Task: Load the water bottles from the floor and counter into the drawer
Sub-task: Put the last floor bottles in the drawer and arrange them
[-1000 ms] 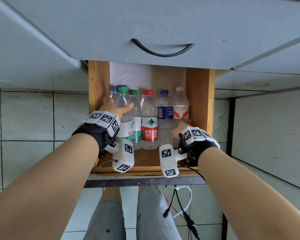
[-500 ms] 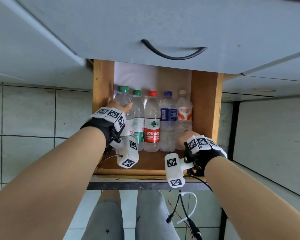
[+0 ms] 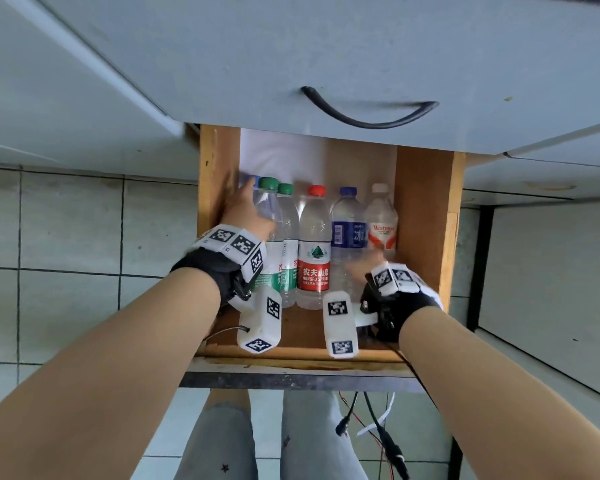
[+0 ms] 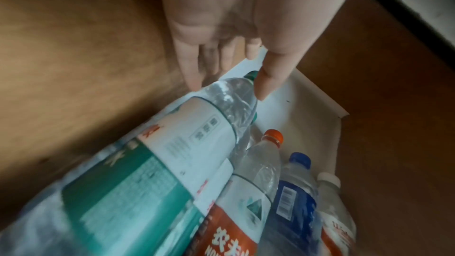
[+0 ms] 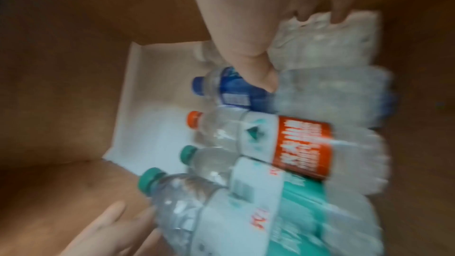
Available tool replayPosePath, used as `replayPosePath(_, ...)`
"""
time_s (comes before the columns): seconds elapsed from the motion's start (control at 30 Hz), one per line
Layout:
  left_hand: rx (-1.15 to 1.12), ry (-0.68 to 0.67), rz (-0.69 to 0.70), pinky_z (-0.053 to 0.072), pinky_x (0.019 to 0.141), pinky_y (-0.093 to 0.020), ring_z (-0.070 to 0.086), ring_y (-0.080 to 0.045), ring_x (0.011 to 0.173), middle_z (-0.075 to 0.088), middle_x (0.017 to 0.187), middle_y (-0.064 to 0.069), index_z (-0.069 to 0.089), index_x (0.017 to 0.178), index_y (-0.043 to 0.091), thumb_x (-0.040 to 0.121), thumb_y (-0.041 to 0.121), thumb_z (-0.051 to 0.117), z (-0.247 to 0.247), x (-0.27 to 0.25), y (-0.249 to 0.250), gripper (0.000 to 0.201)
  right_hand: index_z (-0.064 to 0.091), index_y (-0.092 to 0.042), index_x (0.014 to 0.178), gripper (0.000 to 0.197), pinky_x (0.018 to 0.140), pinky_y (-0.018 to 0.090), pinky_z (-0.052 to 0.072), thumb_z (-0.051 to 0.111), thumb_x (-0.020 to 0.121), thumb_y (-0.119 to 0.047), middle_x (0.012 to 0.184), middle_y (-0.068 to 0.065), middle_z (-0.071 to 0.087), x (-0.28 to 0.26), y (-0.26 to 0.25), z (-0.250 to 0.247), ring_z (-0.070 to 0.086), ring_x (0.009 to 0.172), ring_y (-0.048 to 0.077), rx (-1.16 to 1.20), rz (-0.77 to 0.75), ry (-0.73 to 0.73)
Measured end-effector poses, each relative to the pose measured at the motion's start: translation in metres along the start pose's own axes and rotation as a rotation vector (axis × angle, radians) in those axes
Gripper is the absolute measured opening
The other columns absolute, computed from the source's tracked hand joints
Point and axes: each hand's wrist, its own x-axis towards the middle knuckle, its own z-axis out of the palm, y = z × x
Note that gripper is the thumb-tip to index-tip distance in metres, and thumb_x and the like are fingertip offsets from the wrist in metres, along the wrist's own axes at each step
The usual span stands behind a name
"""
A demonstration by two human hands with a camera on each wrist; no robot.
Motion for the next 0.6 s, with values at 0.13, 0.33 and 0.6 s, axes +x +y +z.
replayPosePath(0.13,0.206,-0.007,0.116,0.025,0.116,-0.042,0.027,-0.026,0.141,0.022,0.156,-0.006,0.019,0.147,0.025,0.083,0.005,0.053,-0.001,0.012,0.014,0.075,0.0,-0.015,0.148,0.09,0.119,0.042,0.016,0.06,0.081,-0.012,0.159,0.009,-0.005,0.029,-0.038,-0.038,0.009,0.145,0.03,0.016,-0.086,0.266)
replayPosePath(0.33,0.358,-0.098,0.139,0.015,0.119,-0.041,0.015,-0.022,0.146,0.009,0.16,-0.001,0.015,0.148,0.021,0.085,0.008,0.051,-0.002,0.028,0.014,0.074,0.001,-0.009,0.147,0.084,0.119,0.047,0.012,0.056,0.087,-0.03,0.158,0.015,-0.004,0.05,-0.037,-0.074,0.006,0.145,0.034,-0.556,-0.185,0.156)
replayPosePath(0.6,0.156,-0.101,0.094,0.038,0.107,-0.038,0.038,-0.027,0.134,0.025,0.155,-0.005,0.024,0.146,0.02,0.084,-0.002,0.047,-0.005,0.016,0.016,0.07,0.056,-0.006,0.11,0.043,0.09,0.044,0.052,0.063,0.072,-0.024,0.12,0.017,0.059,0.062,-0.04,-0.066,0.058,0.108,0.035,-0.498,-0.192,0.263)
